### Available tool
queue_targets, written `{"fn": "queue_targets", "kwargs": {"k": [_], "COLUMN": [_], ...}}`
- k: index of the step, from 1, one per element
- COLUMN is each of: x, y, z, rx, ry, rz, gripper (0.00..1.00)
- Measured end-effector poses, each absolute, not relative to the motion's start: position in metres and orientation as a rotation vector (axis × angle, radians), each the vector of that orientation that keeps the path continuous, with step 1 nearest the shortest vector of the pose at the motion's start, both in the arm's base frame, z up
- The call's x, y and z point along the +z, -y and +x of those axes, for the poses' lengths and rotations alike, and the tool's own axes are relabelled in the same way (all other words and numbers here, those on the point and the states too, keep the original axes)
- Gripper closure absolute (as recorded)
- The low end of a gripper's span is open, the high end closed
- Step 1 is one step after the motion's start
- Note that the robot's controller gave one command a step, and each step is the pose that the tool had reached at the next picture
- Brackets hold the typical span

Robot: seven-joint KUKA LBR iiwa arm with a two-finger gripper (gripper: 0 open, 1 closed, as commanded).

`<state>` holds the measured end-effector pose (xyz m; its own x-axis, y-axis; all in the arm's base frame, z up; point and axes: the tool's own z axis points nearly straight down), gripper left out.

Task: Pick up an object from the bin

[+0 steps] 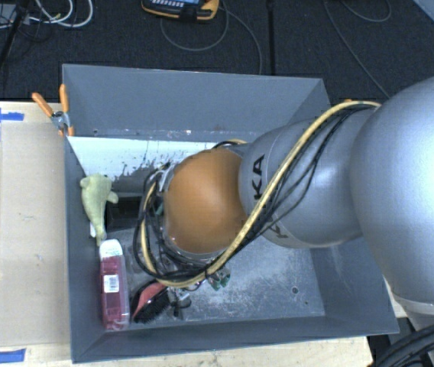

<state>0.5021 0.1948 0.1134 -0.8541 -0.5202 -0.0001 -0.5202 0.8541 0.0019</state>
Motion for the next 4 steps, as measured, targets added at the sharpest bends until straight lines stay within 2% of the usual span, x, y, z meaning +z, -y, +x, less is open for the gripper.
{"fn": "queue_targets", "kwargs": {"k": [1, 2, 4], "x": [0.086, 0.069, 0.072], "y": [-0.19, -0.192, -0.191], "z": [0.502, 0.495, 0.494], "rx": [-0.002, -0.005, -0.007], "ry": [3.01, 2.734, 2.732], "rz": [0.875, 1.542, 1.539], "gripper": [0.0, 1.0, 1.0]}}
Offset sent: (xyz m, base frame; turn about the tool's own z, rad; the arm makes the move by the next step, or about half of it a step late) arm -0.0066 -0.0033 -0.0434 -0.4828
